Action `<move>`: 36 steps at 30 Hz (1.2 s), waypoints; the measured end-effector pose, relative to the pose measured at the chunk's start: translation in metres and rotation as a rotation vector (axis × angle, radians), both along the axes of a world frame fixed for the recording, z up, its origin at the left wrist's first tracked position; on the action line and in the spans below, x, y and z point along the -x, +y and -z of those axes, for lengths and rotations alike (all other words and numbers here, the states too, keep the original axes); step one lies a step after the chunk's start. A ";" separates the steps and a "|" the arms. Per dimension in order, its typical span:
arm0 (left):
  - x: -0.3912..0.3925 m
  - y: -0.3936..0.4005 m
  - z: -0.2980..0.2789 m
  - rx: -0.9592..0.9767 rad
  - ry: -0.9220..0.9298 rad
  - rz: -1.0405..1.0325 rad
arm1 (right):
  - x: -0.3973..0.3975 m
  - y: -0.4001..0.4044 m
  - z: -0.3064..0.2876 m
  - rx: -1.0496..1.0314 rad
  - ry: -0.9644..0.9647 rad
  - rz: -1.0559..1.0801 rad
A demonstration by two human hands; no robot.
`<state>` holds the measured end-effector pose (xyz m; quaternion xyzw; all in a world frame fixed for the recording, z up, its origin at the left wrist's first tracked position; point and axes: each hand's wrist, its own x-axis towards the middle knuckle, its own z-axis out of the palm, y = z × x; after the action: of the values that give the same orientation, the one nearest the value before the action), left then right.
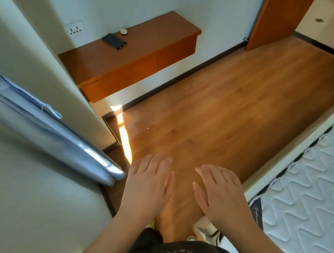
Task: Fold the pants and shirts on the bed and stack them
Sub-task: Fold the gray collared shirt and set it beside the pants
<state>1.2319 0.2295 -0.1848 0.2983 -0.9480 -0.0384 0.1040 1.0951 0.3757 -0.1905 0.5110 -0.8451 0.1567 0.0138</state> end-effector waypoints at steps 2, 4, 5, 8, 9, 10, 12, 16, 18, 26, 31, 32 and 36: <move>0.002 -0.023 0.004 -0.006 0.025 0.019 | 0.002 -0.021 0.003 0.010 0.004 0.000; 0.005 -0.050 0.007 -0.009 0.036 0.039 | 0.004 -0.046 0.008 0.002 0.025 -0.008; 0.006 -0.065 0.008 -0.006 0.033 0.053 | 0.005 -0.061 0.010 -0.005 0.029 -0.007; 0.008 -0.108 0.005 0.026 0.028 0.086 | 0.005 -0.103 0.009 -0.017 0.037 0.070; 0.010 -0.122 0.005 0.026 0.031 0.093 | 0.005 -0.116 0.008 -0.019 0.040 0.100; 0.013 -0.135 0.004 0.017 0.033 0.100 | 0.005 -0.127 0.008 -0.022 0.044 0.116; 0.021 -0.156 0.003 0.000 0.049 0.130 | 0.008 -0.145 0.007 -0.029 0.052 0.134; 0.054 -0.186 0.005 -0.021 0.035 0.290 | 0.024 -0.162 0.000 -0.047 0.052 0.230; 0.080 -0.194 0.006 -0.017 0.026 0.351 | 0.039 -0.163 -0.002 -0.054 0.043 0.297; 0.216 -0.191 0.012 0.043 0.058 0.622 | 0.127 -0.146 -0.001 -0.025 0.002 0.530; 0.304 -0.185 0.002 0.076 0.068 0.695 | 0.204 -0.134 -0.011 -0.002 -0.013 0.588; 0.320 -0.182 -0.001 0.081 0.071 0.701 | 0.218 -0.130 -0.015 0.006 -0.016 0.603; 0.378 -0.176 -0.012 0.093 0.070 0.738 | 0.274 -0.116 -0.022 0.039 -0.018 0.647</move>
<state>0.8534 0.0534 -0.1733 -0.0700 -0.9884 -0.0403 0.1288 0.8206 0.2598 -0.1687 0.2140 -0.9606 0.1648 0.0654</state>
